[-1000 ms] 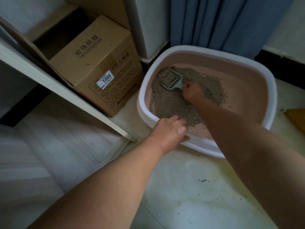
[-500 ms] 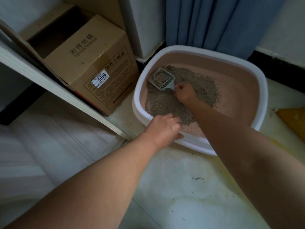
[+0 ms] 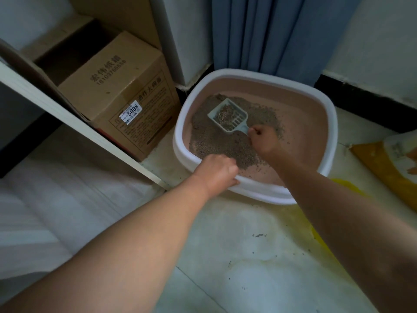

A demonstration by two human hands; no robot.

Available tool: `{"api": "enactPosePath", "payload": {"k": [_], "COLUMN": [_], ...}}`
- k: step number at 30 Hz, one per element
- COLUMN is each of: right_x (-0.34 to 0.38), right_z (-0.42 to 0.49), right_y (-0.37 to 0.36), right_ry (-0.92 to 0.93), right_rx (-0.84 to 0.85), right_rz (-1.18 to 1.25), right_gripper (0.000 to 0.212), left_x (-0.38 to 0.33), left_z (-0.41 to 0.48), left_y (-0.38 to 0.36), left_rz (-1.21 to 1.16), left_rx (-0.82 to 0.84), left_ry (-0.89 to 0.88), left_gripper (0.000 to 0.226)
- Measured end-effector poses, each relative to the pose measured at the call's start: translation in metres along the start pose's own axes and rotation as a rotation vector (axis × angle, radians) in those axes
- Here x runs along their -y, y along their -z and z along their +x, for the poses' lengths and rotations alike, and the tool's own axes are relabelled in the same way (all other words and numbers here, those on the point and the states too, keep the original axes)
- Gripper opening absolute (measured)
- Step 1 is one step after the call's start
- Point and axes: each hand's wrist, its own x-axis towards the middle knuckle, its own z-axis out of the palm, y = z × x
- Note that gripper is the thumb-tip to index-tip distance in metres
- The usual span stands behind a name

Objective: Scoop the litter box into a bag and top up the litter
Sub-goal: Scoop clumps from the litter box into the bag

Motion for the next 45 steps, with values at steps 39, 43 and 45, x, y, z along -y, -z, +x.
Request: {"api": "enactPosePath", "payload": {"k": [39, 43, 45], "right_x": [-0.043, -0.059, -0.072], "right_z": [-0.194, -0.222, -0.236], "right_y": [0.077, 0.102, 0.113], "right_ry": [-0.190, -0.276, -0.314], "right_rx": [-0.430, -0.550, -0.622], "right_rz": [0.213, 0.225, 0.207], "right_gripper": [0.030, 0.028, 0.026], "left_x": [-0.011, -0.013, -0.015], "left_z": [0.009, 0.011, 0.011], "left_y": [0.016, 0.017, 0.018], "left_rz": [0.038, 0.042, 0.039], "left_rx": [0.120, 0.108, 0.105], "left_ry": [0.040, 0.070, 0.083], "left_gripper": [0.030, 0.031, 0.030]}}
